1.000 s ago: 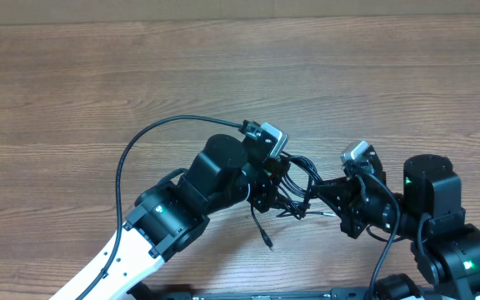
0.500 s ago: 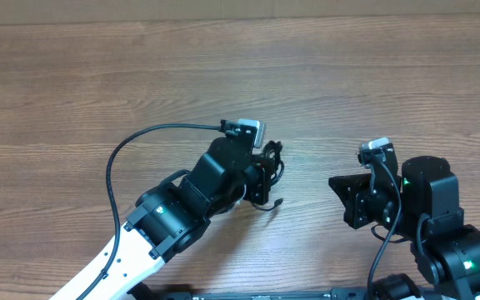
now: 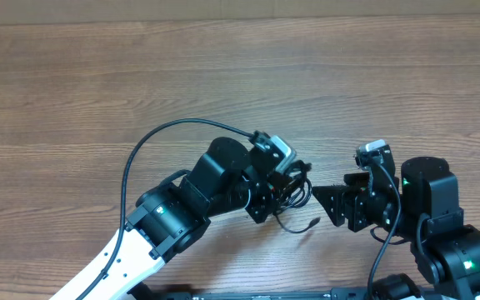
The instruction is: Untangle cables
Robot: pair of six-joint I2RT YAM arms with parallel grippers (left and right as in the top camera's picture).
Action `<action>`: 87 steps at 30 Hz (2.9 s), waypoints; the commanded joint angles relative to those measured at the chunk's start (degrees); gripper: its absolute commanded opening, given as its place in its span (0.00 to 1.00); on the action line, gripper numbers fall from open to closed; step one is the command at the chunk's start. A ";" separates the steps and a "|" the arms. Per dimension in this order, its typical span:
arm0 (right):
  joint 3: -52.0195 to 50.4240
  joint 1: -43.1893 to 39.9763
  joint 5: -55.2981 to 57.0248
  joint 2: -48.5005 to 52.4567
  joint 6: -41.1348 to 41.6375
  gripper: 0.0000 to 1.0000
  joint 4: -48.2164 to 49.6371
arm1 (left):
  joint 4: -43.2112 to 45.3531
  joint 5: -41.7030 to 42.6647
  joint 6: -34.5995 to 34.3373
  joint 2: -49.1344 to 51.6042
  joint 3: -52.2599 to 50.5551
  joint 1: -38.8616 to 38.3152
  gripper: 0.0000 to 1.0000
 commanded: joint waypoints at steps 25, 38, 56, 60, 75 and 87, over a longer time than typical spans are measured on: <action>1.31 -0.09 -11.63 -0.42 -21.62 0.04 -1.44 | 2.23 9.31 12.81 -0.68 1.11 0.26 0.04; 1.31 -0.11 -11.41 -0.42 0.07 0.04 7.96 | 2.16 1.33 -3.50 -0.66 1.11 0.26 0.68; 1.31 -0.11 -19.54 -0.42 3.54 0.04 14.27 | 2.27 -3.74 -10.64 -0.72 1.11 0.26 0.87; 1.31 -0.11 -16.24 -0.42 3.54 0.04 14.08 | 2.25 -1.73 -10.60 -1.68 1.11 0.26 0.88; 1.31 -0.11 -20.79 -0.42 5.11 0.04 19.34 | -2.56 -11.76 -24.85 -9.25 1.11 1.66 0.89; 1.31 -0.09 -31.82 -0.42 6.54 0.04 25.27 | 0.98 -10.03 -31.56 -9.03 1.11 2.89 0.80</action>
